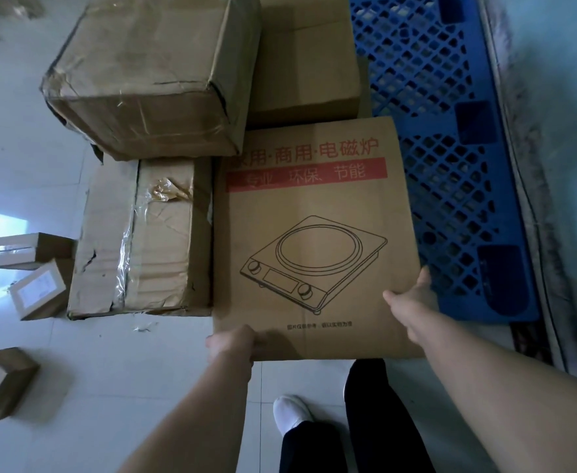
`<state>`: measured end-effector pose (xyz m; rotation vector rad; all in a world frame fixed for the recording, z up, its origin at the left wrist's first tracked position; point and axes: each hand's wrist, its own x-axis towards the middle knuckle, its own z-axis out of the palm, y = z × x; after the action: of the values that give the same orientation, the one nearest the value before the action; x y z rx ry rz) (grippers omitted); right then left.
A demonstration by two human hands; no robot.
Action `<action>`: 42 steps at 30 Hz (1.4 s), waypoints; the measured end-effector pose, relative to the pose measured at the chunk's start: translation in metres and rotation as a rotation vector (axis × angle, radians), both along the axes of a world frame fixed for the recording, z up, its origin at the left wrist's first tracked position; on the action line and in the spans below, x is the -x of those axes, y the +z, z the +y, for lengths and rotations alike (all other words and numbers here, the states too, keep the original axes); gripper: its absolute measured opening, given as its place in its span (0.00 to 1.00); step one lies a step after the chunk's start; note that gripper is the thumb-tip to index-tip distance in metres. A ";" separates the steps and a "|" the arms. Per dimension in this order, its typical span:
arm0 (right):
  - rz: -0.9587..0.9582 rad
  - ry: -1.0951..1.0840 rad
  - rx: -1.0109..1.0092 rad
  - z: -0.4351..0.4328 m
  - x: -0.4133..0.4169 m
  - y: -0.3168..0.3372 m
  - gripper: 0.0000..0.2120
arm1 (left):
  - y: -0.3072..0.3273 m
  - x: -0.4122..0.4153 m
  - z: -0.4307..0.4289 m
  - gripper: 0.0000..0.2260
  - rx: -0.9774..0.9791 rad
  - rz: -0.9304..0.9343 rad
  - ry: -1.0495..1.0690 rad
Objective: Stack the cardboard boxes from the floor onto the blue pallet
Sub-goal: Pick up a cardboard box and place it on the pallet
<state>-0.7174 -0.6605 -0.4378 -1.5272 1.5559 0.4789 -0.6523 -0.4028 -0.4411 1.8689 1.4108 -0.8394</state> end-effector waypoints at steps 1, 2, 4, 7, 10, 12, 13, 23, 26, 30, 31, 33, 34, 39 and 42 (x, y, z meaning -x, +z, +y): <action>0.011 0.012 0.009 0.000 -0.001 -0.001 0.42 | -0.004 0.000 0.000 0.23 -0.017 -0.011 -0.003; 0.021 0.017 0.004 0.000 -0.002 -0.001 0.42 | -0.005 0.001 -0.001 0.24 -0.029 -0.034 -0.001; 0.028 0.019 -0.005 -0.002 -0.007 -0.001 0.42 | -0.005 0.001 -0.002 0.24 -0.032 -0.092 0.007; 0.031 0.028 -0.013 -0.004 -0.015 -0.001 0.42 | 0.000 -0.006 -0.002 0.19 -0.021 -0.138 0.017; 0.046 0.034 -0.014 -0.004 -0.020 0.002 0.42 | 0.001 -0.012 0.002 0.18 0.020 -0.145 0.022; 0.046 0.030 -0.012 -0.003 -0.020 -0.001 0.42 | 0.001 -0.013 0.004 0.17 0.044 -0.162 0.035; 0.048 0.036 -0.007 -0.002 -0.019 -0.001 0.42 | 0.002 -0.012 0.005 0.18 0.051 -0.161 0.051; 0.086 0.239 0.013 0.050 -0.031 0.037 0.34 | 0.075 -0.028 0.025 0.05 0.313 0.038 -0.229; 0.007 0.333 -0.054 0.075 -0.032 0.067 0.24 | 0.117 -0.038 0.030 0.05 0.429 -0.086 -0.284; -0.150 0.398 -0.117 0.098 -0.026 0.116 0.06 | 0.172 -0.044 0.050 0.08 0.510 -0.231 -0.271; -0.181 0.405 -0.136 0.102 -0.025 0.127 0.05 | 0.186 -0.043 0.057 0.07 0.510 -0.250 -0.264; -0.221 0.440 -0.149 0.114 -0.021 0.154 0.05 | 0.211 -0.037 0.070 0.05 0.483 -0.322 -0.260; -0.234 0.470 -0.155 0.119 -0.020 0.167 0.05 | 0.224 -0.035 0.075 0.05 0.466 -0.358 -0.271; -0.317 0.601 -0.175 0.141 -0.012 0.224 0.02 | 0.283 -0.019 0.092 0.09 0.413 -0.430 -0.372; -0.362 0.612 -0.163 0.147 -0.007 0.252 0.03 | 0.309 -0.012 0.100 0.07 0.371 -0.474 -0.413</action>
<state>-0.7103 -0.5138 -0.1856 -1.8300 0.7401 0.6076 -0.6401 -0.3030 -0.1326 1.9175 0.5482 -0.7194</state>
